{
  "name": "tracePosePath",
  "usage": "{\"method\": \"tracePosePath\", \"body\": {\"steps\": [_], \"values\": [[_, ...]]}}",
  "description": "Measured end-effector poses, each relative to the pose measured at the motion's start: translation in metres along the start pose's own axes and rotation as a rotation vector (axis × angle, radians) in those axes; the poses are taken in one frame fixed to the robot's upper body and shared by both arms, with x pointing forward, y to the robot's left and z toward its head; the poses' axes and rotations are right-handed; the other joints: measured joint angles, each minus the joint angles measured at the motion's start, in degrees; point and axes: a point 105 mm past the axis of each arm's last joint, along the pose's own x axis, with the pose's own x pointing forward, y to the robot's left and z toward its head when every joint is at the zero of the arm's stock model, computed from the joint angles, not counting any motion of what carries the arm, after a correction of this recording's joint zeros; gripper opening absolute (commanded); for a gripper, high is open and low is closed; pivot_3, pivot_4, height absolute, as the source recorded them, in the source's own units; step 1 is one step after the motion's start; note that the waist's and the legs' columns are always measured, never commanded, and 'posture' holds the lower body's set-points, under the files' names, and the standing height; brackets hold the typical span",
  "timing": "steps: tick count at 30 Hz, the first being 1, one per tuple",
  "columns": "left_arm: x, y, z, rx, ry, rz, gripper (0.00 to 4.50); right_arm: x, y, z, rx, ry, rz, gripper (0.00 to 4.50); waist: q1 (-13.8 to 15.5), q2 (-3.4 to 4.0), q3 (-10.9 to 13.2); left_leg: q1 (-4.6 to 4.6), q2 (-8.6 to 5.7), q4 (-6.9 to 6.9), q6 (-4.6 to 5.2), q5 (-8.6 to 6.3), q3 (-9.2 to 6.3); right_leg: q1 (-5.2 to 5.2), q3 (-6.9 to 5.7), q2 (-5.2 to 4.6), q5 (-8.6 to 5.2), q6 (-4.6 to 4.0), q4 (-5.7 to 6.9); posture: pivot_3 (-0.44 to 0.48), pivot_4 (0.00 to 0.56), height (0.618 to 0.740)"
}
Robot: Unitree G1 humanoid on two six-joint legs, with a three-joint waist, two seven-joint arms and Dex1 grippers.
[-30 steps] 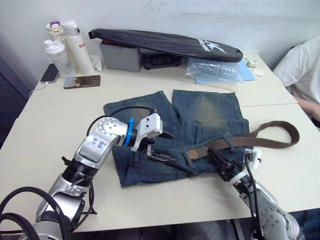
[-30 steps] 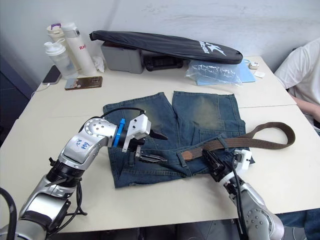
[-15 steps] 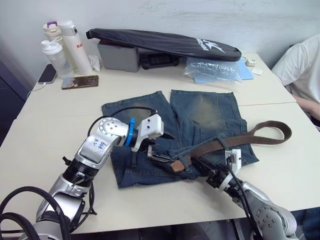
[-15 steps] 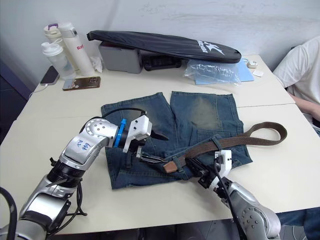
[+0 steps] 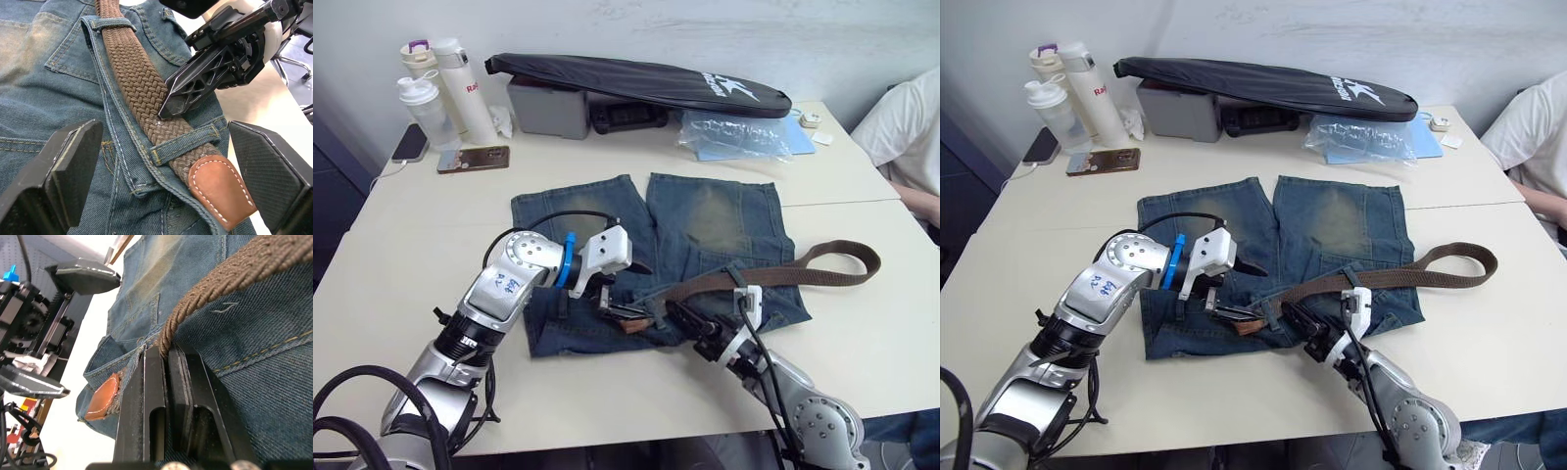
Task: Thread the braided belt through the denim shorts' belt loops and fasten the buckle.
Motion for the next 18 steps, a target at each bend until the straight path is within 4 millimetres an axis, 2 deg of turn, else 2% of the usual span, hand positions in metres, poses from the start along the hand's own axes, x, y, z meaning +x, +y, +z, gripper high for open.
{"method": "tracePosePath", "body": {"steps": [2,4,5,7,8,9,12,15,18], "values": [[0.000,0.000,0.000,0.000,0.001,0.002,4.50,0.003,-0.002,0.002,-0.027,0.000,-0.030,0.01,-0.06,-0.01,0.00,0.01,0.00,0.01,0.01,0.00,0.01,0.00,0.00,-0.01,0.01,0.01,0.00,0.000,0.150,0.740],[0.000,0.000,0.000,0.000,0.002,0.003,4.50,0.002,-0.005,0.003,-0.044,0.002,-0.049,0.76,0.02,-0.01,-0.01,0.01,0.00,0.01,0.01,0.00,0.01,0.00,-0.01,-0.01,0.01,0.01,0.00,0.000,0.150,0.740],[0.000,0.001,0.000,0.000,0.002,0.003,4.50,0.001,-0.007,0.004,-0.053,0.004,-0.063,0.99,0.04,0.00,0.00,0.00,-0.01,0.01,0.01,0.00,0.01,0.00,-0.01,-0.02,0.01,0.01,0.00,0.000,0.150,0.740],[-0.001,0.001,0.000,0.001,0.002,0.006,4.50,-0.007,-0.009,0.009,-0.089,0.006,-0.084,2.00,0.24,0.03,0.02,-0.01,-0.06,0.01,0.02,0.00,0.01,0.00,-0.01,-0.05,0.01,0.02,-0.01,0.000,0.150,0.740],[-0.002,0.002,0.000,0.001,0.001,0.009,4.50,-0.012,-0.009,0.013,-0.108,0.008,-0.093,2.37,0.48,0.03,0.02,-0.02,-0.07,0.02,0.03,-0.01,0.01,0.00,-0.02,-0.06,0.01,0.02,-0.02,0.000,0.150,0.740],[-0.003,0.003,0.000,0.002,0.001,0.013,4.50,-0.019,-0.010,0.016,-0.131,0.016,-0.106,2.96,0.82,0.04,0.02,-0.05,-0.08,0.03,0.03,-0.01,0.01,0.00,-0.03,-0.07,0.02,0.03,-0.06,0.000,0.150,0.740],[-0.009,0.008,-0.001,-0.007,-0.001,0.039,4.50,-0.045,-0.011,0.029,-0.209,0.046,-0.149,4.36,1.64,0.06,0.04,-0.10,-0.12,0.10,0.03,-0.01,0.01,0.01,-0.02,-0.11,0.04,0.08,-0.17,0.000,0.150,0.740],[-0.015,0.013,-0.001,-0.009,0.005,0.059,4.50,-0.070,-0.010,0.039,-0.325,0.118,-0.188,4.45,1.68,0.03,0.07,-0.17,-0.13,0.09,0.09,-0.04,0.05,0.02,-0.01,-0.14,0.08,0.15,-0.35,0.000,0.150,0.740],[-0.016,0.015,0.003,0.010,-0.001,0.063,4.50,-0.077,0.000,0.046,-0.396,0.163,-0.155,4.45,1.58,-0.07,0.12,-0.17,-0.10,0.08,0.12,-0.05,0.07,0.06,0.00,-0.09,0.09,0.19,-0.41,0.000,0.150,0.740]]}}
